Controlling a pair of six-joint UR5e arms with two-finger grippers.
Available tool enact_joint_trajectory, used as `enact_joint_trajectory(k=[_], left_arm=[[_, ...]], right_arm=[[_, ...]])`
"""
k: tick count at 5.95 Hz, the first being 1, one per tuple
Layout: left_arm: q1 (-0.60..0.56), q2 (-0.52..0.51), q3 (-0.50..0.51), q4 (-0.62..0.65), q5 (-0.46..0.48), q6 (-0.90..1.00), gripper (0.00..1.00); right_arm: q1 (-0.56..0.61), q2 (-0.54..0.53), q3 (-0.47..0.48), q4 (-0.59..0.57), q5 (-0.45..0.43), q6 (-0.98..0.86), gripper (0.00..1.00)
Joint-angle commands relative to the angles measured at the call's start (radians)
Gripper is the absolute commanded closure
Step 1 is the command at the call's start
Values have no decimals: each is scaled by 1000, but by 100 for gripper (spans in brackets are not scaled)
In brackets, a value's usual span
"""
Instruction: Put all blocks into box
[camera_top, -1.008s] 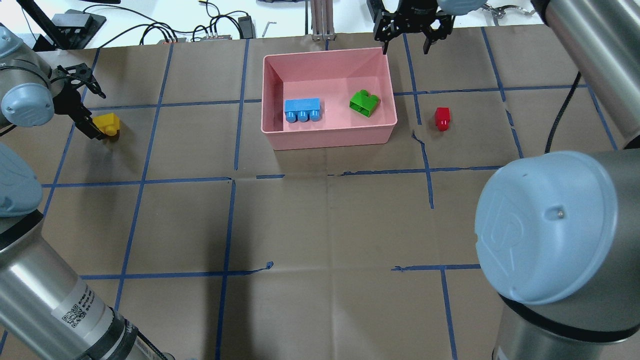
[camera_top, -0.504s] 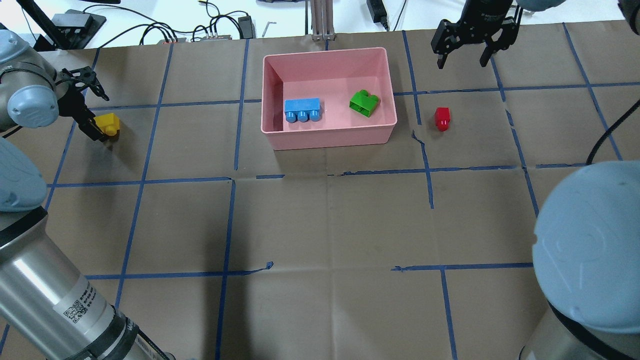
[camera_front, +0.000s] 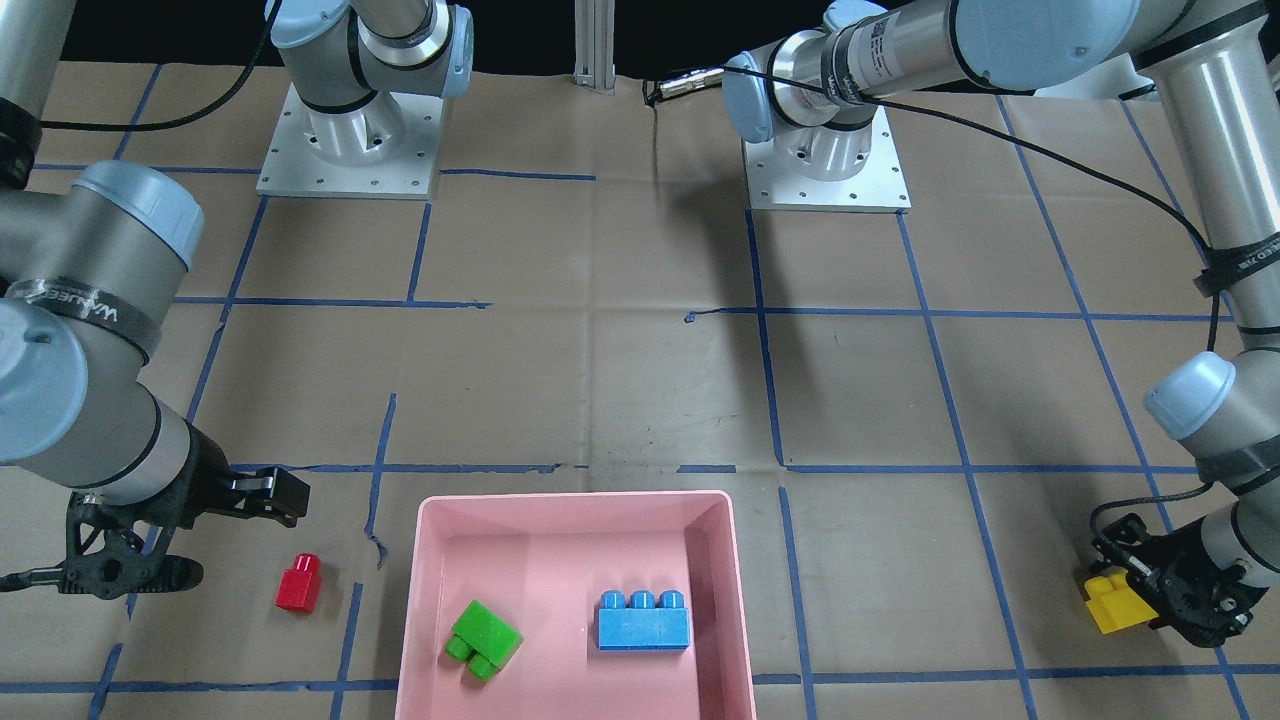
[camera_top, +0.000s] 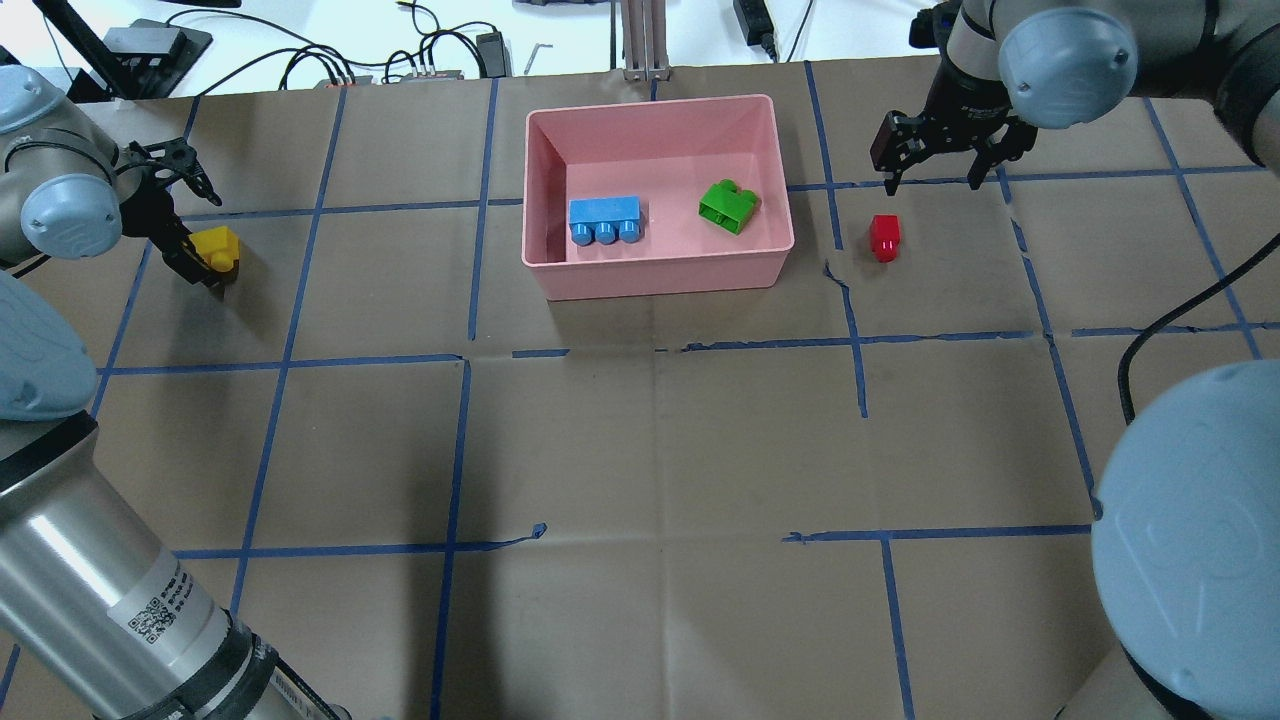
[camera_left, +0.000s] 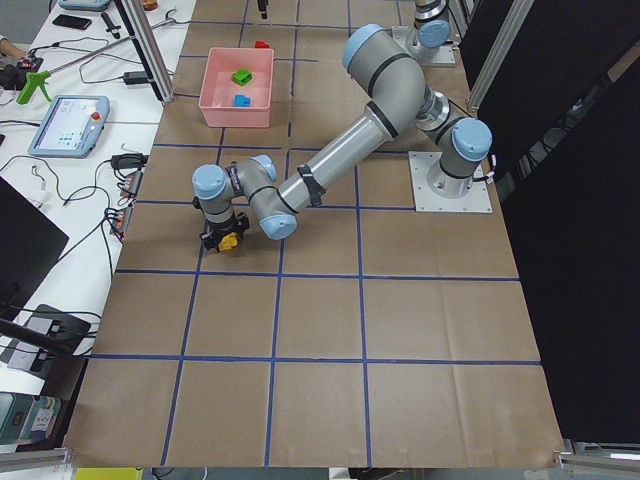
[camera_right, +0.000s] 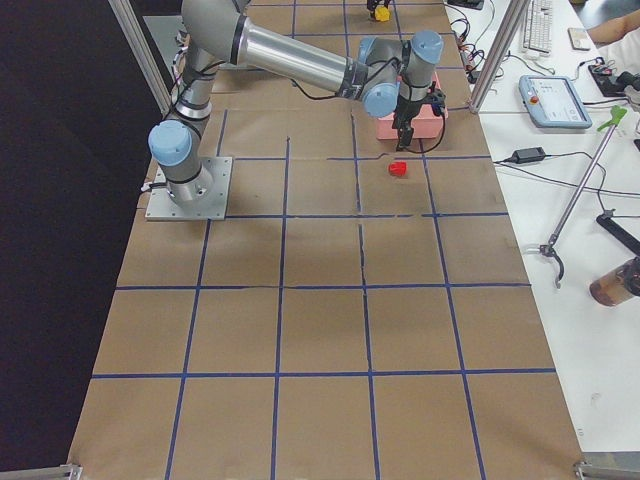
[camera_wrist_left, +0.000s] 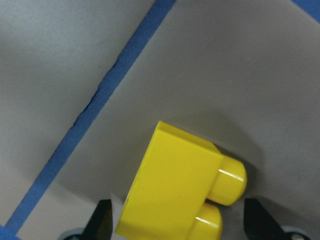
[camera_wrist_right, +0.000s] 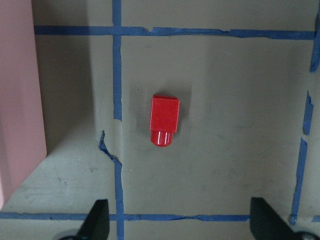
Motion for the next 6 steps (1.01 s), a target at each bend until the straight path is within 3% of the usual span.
enact_joint_trajectory(k=[1, 2, 4, 6], left_arm=[[-3, -5, 1, 1, -6, 1, 16], [-4, -6, 1, 0, -9, 1, 22], [-4, -3, 3, 0, -10, -5, 64], [-9, 16, 4, -12, -12, -22, 81]], right_arm=[[2, 89, -2, -76, -2, 45, 1], [6, 124, -2, -106, 1, 80, 1], [8, 181, 9, -155, 32, 88, 1], [8, 203, 13, -159, 37, 88, 3]])
